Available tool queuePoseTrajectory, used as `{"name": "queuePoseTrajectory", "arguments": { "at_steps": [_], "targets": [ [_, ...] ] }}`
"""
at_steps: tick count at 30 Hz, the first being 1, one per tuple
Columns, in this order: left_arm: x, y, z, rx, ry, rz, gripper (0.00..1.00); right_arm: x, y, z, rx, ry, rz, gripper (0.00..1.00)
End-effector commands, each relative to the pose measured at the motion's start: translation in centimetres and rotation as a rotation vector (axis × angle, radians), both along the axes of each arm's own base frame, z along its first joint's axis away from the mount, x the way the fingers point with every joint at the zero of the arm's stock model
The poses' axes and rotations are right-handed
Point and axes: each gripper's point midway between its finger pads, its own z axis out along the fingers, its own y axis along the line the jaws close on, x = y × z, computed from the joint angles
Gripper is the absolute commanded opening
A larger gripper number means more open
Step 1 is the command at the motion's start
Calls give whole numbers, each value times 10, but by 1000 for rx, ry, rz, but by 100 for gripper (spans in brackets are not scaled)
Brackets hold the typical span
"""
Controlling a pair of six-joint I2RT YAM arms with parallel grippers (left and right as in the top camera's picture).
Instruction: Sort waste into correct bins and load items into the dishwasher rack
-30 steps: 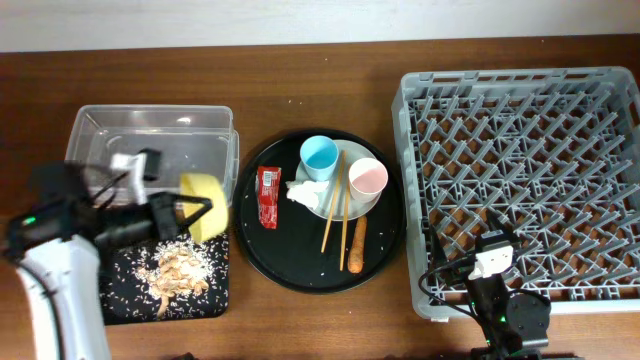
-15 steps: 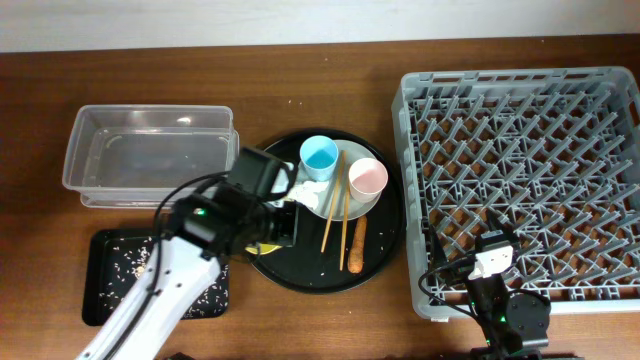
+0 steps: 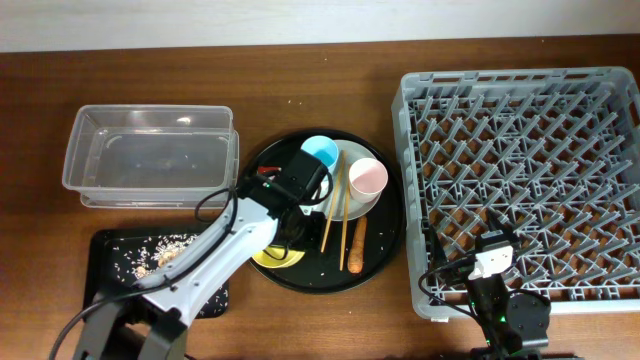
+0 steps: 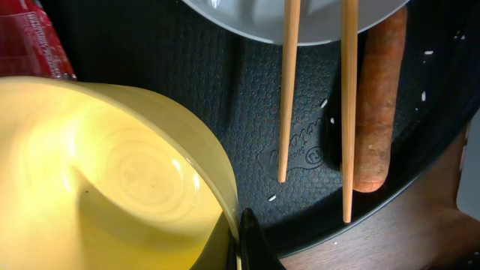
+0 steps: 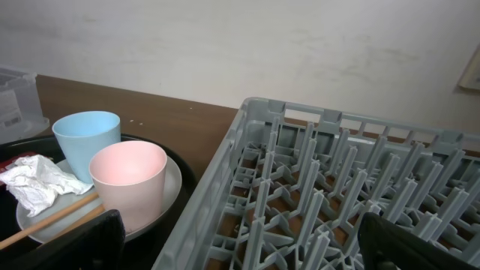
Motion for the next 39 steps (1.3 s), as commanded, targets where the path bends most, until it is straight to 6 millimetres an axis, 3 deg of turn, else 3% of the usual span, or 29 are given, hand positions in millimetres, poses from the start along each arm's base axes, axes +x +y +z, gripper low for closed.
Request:
{"name": "queuePoseTrajectory", "arguments": {
  "at_steps": [1,2,3,4,8,10,13,15,18,21,24,27,29,32,34,38,39],
  "targets": [
    [3,-8,-4,-15,10,1,8,0,2,-3,11,8,7,98],
    [3,-8,-4,-16,10,1,34,0,1,-3,11,8,6,98],
    [3,-8,-4,-16,10,1,51,0,1,-3,11,8,6,98],
    [4,-8,-4,-17,9,1,55,0,2,-3,11,8,7,98],
    [17,-17,13,-45,-35,-6,50,0,1,-3,11,8,6,98],
    [58,-8,42,46,-229,11,49,0,1,-3,11,8,6,98],
    [99,25,53,250,-441,99,47,0,1,-3,11,8,6,98],
    [108,22,39,268,-444,86,52,0,1,-3,11,8,6,98],
    [122,10,6,275,-429,54,52,0,1,-3,11,8,6,98],
    [128,6,-15,285,-416,50,52,0,2,-3,11,8,7,98],
    [128,6,-24,296,-402,46,47,0,1,-3,11,8,6,98],
    [127,5,-25,289,-397,44,25,0,2,-3,11,8,7,98],
    [126,4,-25,280,-390,41,22,0,1,-3,11,8,6,98],
    [124,4,-26,279,-381,37,4,0,1,-3,11,8,6,98],
    [123,5,-23,281,-381,38,0,0,1,-3,11,8,6,98],
    [141,31,46,275,-466,128,0,0,1,-3,11,8,6,98],
    [146,43,75,254,-506,170,0,0,2,-3,11,8,7,98]
  ]
}}
